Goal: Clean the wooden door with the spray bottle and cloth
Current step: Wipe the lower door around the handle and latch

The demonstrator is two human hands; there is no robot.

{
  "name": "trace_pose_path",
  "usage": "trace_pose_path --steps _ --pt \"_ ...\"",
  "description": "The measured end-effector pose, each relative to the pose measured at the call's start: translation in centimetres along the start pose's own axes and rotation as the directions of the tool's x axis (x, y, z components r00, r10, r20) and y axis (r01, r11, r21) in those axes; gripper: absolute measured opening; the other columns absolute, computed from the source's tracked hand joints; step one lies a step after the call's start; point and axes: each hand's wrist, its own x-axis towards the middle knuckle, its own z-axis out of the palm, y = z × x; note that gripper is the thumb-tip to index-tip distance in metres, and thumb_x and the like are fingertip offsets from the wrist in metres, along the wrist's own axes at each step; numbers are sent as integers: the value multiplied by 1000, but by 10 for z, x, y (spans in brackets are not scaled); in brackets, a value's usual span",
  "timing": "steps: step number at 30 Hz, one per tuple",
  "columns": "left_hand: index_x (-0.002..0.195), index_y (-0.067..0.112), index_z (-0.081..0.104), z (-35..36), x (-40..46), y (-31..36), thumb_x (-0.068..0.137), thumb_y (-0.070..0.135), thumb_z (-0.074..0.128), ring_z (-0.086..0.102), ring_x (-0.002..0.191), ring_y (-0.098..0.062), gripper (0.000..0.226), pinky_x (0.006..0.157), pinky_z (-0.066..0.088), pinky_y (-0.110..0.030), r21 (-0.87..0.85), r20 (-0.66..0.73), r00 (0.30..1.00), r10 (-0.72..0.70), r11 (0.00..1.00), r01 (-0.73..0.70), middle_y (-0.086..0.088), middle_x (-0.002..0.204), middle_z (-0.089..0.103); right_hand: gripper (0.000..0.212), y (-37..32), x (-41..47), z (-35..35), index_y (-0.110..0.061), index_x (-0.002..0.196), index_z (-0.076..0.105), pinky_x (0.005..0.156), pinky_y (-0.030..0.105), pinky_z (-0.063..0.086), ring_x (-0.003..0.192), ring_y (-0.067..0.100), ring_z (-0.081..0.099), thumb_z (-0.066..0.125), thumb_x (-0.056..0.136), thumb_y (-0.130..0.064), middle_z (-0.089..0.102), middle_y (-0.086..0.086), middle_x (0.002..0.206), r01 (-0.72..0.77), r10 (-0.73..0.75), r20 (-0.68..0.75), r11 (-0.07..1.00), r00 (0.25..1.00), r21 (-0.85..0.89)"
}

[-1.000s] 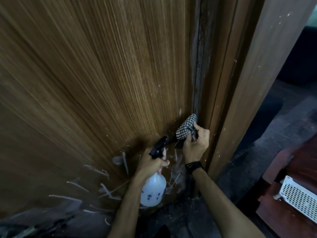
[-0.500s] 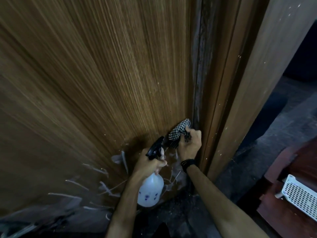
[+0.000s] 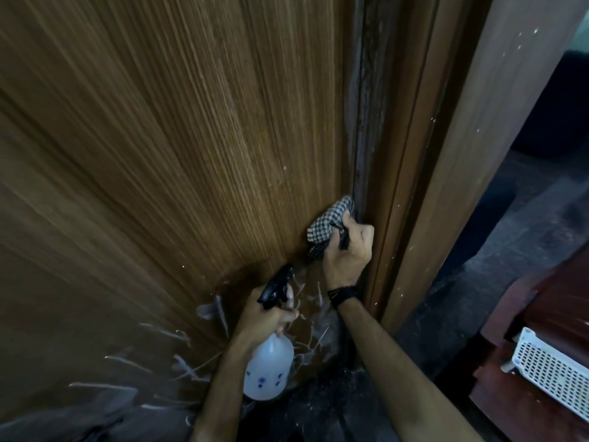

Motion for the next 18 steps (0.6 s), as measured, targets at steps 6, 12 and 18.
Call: trace_pose_path --steps 6,12,18 --pt "88 12 60 8 4 5 82 -16 63 43 47 -9 29 50 38 -28 5 46 999 16 1000 -16 -5 80 58 34 -7 8 -21 1 114 70 80 16 49 88 5 49 67 81 10 56 12 92 25 -19 74 996 997 -85" --pt "90 10 60 19 11 23 83 -20 60 46 44 -6 31 48 37 -25 -74 107 992 72 995 -64 -6 79 58 44 -35 38 -39 -6 128 67 77 20 47 85 15 54 66 85 6 55 10 93 122 -123 -12 992 992 -39" --pt "90 9 57 21 25 50 82 -19 60 42 45 -9 29 47 37 -27 -87 173 972 160 985 -147 -7 79 56 40 -55 79 -50 -5 125 69 80 32 54 95 25 61 69 86 5 59 13 104 504 -510 26 838 860 -208"
